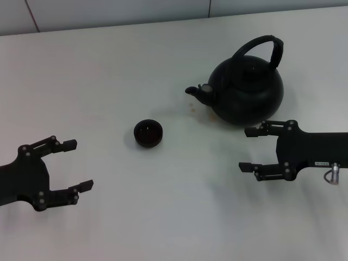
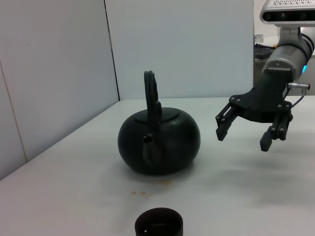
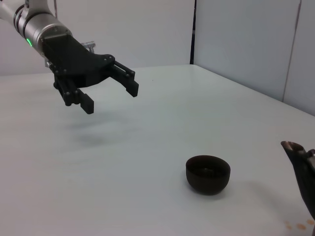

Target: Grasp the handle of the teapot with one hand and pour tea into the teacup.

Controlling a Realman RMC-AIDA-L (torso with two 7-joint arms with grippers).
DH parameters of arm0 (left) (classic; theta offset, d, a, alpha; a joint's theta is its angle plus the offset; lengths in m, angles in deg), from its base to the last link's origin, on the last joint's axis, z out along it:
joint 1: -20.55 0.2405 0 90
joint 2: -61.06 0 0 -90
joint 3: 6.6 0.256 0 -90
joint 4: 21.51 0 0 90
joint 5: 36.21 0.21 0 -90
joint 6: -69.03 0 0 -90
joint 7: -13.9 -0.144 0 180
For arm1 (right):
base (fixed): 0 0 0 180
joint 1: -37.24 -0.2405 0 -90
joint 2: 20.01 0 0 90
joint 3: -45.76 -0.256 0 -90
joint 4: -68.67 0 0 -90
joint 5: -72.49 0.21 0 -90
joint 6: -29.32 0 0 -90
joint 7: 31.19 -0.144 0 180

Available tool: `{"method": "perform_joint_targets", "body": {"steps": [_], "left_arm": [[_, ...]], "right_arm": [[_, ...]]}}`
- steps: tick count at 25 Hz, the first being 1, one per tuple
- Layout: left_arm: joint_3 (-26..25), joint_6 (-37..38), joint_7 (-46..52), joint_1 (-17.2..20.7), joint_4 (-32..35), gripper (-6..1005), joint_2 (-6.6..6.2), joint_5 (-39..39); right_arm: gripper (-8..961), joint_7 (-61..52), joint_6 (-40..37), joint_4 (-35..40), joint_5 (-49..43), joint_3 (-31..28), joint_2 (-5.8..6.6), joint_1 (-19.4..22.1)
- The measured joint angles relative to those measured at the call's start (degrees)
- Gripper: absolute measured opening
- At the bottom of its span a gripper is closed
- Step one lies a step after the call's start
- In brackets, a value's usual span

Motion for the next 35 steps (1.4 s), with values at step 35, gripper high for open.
{"method": "perform_joint_targets", "body": {"steps": [35], "left_arm": [[-0.56,0.86,0.67,-0.14,0.68,859,0.05,-0.53]], "right_arm": [[777,0.74,0.49,0.01,0.1,0.16,-0.1,-0.25]]}}
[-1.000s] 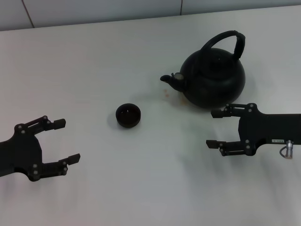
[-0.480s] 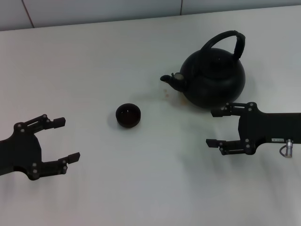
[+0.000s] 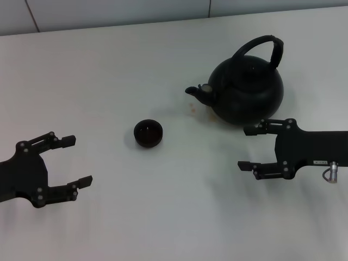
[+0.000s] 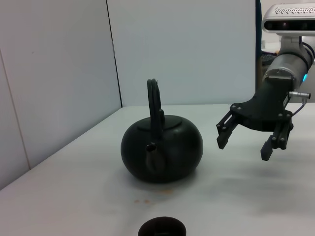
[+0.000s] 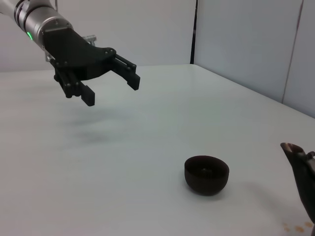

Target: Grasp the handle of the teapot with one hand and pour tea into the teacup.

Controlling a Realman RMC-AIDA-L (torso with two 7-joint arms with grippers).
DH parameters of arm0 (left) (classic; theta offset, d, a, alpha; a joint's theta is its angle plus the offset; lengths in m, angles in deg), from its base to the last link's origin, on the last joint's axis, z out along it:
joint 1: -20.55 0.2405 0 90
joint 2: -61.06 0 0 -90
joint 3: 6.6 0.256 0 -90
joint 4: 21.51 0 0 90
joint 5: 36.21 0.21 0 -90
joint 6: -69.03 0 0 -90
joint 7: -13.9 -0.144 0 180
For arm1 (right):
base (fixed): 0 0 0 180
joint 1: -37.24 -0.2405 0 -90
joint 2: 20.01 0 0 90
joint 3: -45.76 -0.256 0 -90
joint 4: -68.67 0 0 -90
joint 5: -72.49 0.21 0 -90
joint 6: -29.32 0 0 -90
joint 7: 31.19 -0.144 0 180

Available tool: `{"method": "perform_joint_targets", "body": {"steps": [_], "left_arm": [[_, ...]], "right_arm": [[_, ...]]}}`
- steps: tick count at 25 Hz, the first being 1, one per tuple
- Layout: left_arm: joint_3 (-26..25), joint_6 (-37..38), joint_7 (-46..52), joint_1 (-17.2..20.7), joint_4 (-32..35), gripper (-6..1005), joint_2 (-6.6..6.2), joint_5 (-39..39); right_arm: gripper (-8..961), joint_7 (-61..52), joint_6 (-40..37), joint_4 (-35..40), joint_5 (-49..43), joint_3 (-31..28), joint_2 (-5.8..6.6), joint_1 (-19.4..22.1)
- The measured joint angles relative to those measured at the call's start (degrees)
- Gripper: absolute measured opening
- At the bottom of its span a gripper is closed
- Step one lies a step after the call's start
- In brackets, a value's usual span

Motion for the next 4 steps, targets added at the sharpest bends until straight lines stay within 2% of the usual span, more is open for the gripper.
{"method": "perform_joint_targets", "body": {"steps": [4], "left_arm": [[0.0,0.36,0.02,-0.05,0.0,859,-0.06,0.0]], "right_arm": [[777,0.0,0.0,-0.13,0.0,0.01,0.0,-0.07]]}}
